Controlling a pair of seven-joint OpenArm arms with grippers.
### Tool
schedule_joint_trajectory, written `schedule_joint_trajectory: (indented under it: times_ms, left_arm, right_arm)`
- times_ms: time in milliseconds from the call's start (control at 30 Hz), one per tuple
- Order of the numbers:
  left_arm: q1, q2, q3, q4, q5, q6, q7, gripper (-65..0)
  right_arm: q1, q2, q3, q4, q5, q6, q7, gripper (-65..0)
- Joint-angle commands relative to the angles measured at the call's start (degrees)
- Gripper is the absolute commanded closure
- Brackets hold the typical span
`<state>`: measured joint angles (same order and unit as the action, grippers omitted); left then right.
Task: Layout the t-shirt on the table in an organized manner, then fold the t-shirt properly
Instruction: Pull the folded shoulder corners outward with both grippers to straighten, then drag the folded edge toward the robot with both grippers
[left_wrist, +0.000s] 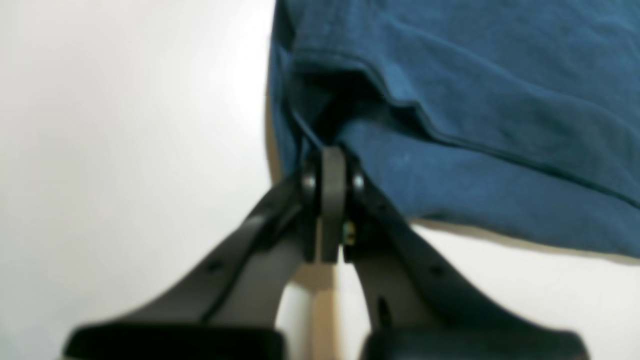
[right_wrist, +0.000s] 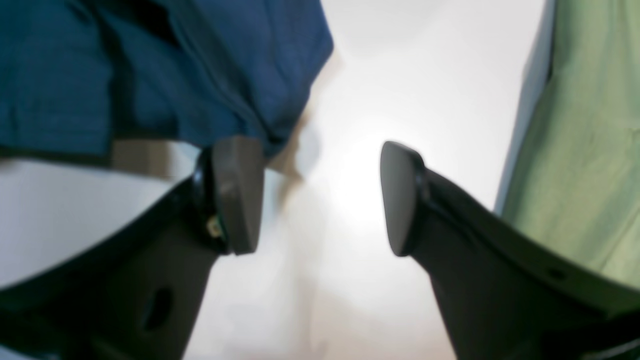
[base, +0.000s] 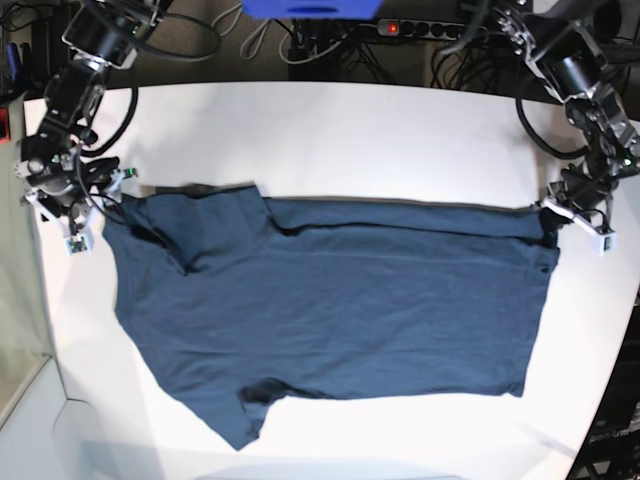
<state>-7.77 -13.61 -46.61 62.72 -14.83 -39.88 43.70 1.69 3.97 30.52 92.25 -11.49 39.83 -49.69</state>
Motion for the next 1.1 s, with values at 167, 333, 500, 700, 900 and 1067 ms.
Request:
schedule_joint_trajectory:
  times_ms: [167,333,500,700,900,1067]
  left_arm:
    - [0.6,-0.9,-0.2,7.0,-1.0,-0.1,0.5,-0.4]
    - [0.6,-0.8,-3.5,10.5,-1.0,-0.1,3.2,-0.4]
    - [0.4,-0.9,-4.4,9.9,-0.6,-0.1,3.2,-0.4]
    - [0.3,-0.9,-4.2,9.9,-0.5,-0.1,3.0,-0.4]
    - [0.3,-0.8,-4.2,9.9,-0.5,-0.1,3.0,-0.4]
    - [0.3,-0.8,-4.2,9.9,-0.5,-0.1,2.9,-0.4]
  right_arm:
    - [0.7,0.6,0.1,1.0,0.6,0.2,1.1,-37.3]
    - [0.7,0.6,0.0,1.0,0.6,0.2,1.2,-37.5]
    - [1.0,-0.5,-0.1,1.0,0.6,0.2,1.2,-37.7]
    - [0.8,-0.7,-5.1,1.1,0.6,0.2,0.8,-37.7]
    - [0.0,-1.5,-6.3,1.3,0.6,0.2,0.8,-40.8]
    - [0.0,-1.5,-6.2,1.2,0.6,0.2,0.9,-44.4]
